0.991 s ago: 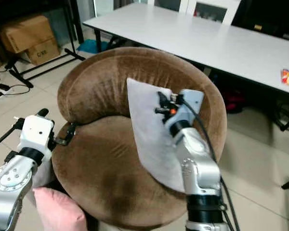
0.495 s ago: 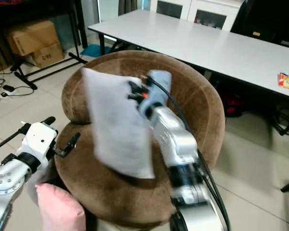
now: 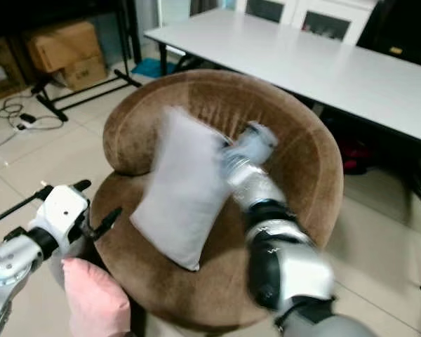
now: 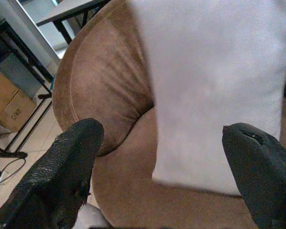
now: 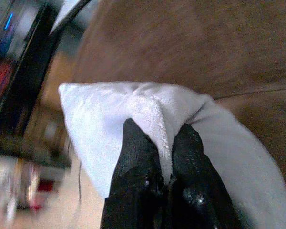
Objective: Move the pillow to the sofa from floor
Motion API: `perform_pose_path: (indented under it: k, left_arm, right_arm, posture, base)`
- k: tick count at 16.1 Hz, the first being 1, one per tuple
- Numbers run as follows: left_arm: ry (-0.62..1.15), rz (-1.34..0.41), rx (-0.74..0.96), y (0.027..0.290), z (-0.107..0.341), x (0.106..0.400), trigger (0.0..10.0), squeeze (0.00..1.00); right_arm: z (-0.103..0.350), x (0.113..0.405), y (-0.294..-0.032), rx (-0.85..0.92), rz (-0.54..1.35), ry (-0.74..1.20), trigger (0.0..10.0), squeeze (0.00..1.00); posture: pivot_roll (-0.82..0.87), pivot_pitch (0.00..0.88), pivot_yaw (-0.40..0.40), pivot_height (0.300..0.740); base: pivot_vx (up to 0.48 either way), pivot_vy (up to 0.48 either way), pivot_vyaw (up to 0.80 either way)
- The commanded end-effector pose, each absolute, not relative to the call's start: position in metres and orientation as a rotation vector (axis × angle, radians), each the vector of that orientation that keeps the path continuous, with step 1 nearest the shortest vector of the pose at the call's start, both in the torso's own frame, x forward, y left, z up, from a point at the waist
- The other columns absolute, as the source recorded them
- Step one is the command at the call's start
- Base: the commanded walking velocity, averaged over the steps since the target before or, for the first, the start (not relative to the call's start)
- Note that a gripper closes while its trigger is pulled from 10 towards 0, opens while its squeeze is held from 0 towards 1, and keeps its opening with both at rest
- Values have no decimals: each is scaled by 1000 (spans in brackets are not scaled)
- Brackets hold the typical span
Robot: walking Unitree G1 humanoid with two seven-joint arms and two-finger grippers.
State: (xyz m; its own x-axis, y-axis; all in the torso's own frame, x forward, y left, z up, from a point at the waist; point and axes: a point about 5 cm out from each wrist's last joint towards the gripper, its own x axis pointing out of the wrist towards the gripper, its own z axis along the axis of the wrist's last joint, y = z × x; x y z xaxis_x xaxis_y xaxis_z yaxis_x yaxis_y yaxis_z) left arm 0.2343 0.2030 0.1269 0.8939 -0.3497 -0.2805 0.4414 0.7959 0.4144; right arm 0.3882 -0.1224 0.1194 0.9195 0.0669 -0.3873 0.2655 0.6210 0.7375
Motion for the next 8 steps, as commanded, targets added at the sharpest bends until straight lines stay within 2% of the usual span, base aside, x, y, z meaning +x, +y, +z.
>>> perform_pose_path:
  k: [1,2,5,8]
  left_arm:
    - [185,-443,495,201,130,234,10000,0]
    - [183,-443,495,201,132,235,10000,0]
    - [180,-445,500,204,134,238,10000,0]
    - [176,-452,506,203,135,244,10000,0]
  right_arm:
    - [123,391,-145,973,-224,334,10000,0]
    - [118,388,-169,1026,-321,305,10000,0]
    - [124,385,-217,1061,-469,199,10000,0]
    - [115,379,-226,946,-491,235,10000,0]
  posture:
    - [68,0,-77,740]
    - [69,0,-76,740]
    - [53,0,-59,740]
    - [48,0,-52,740]
  base:
    - [0,0,0]
    - [0,0,0]
    - [0,0,0]
    - [0,0,0]
